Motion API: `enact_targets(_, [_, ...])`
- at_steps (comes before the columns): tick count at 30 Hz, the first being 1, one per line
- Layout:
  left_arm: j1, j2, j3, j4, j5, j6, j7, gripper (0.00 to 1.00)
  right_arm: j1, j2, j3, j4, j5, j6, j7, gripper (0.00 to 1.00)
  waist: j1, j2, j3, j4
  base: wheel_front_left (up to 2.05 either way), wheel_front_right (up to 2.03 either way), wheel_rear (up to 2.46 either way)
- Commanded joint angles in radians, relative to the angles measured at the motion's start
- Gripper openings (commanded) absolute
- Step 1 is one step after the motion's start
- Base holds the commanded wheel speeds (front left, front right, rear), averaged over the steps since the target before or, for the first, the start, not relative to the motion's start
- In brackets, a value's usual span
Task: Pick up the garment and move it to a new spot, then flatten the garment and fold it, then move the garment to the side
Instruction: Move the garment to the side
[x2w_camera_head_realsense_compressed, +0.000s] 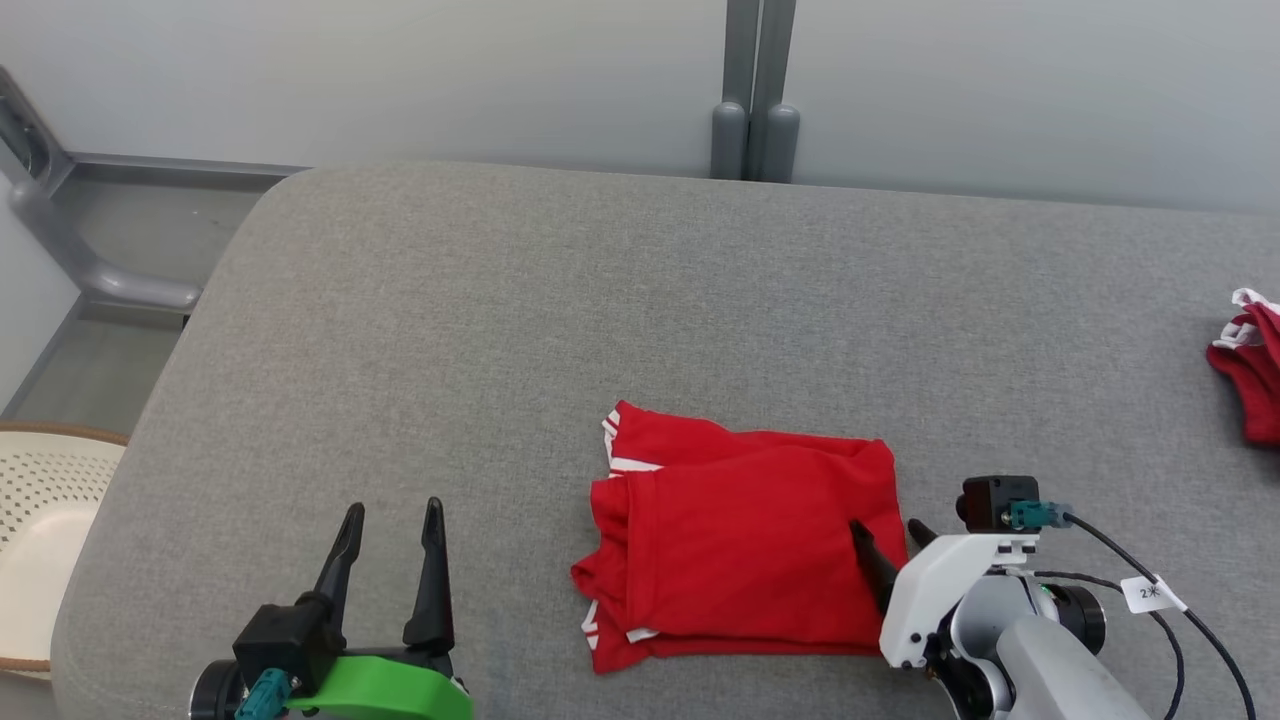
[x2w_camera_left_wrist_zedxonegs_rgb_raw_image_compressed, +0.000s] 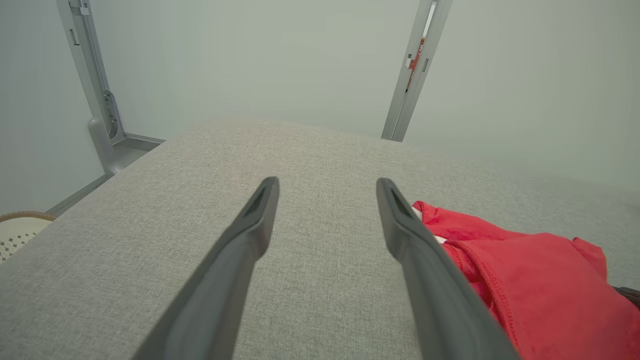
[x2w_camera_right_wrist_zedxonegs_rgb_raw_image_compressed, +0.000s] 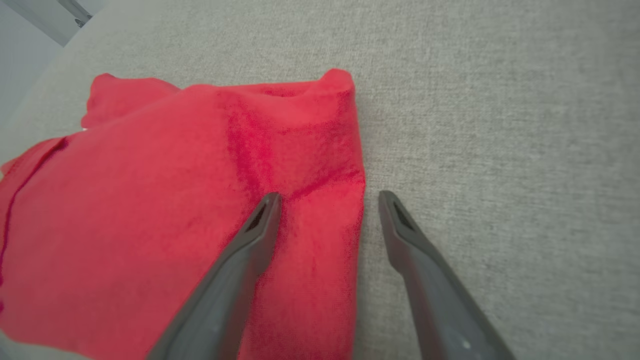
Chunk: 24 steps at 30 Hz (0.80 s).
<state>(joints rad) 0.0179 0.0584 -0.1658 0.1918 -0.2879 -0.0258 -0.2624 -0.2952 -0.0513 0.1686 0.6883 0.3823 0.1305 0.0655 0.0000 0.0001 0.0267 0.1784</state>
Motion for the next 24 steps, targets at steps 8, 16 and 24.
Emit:
enact_targets(8, [-0.017,-0.005,0.019,-0.005,0.019,-0.006,-0.003,1.0,-0.058,-0.014,0.074,0.081,0.119,0.0,0.042,0.0,0.0,-0.0001,0.022,0.014,0.0,0.0,0.0])
enact_targets(16, [-0.028,-0.006,0.026,-0.011,0.026,-0.014,-0.003,1.0,-0.129,-0.074,0.123,0.085,0.163,0.0,-0.049,0.0,0.0,-0.0001,0.038,-0.035,0.0,0.0,0.0])
enact_targets(24, [-0.041,-0.007,0.017,-0.025,0.036,-0.023,-0.003,1.0,-0.188,-0.175,0.128,0.074,0.148,0.0,-0.089,0.0,0.0,-0.0001,0.06,-0.146,0.0,0.0,0.0])
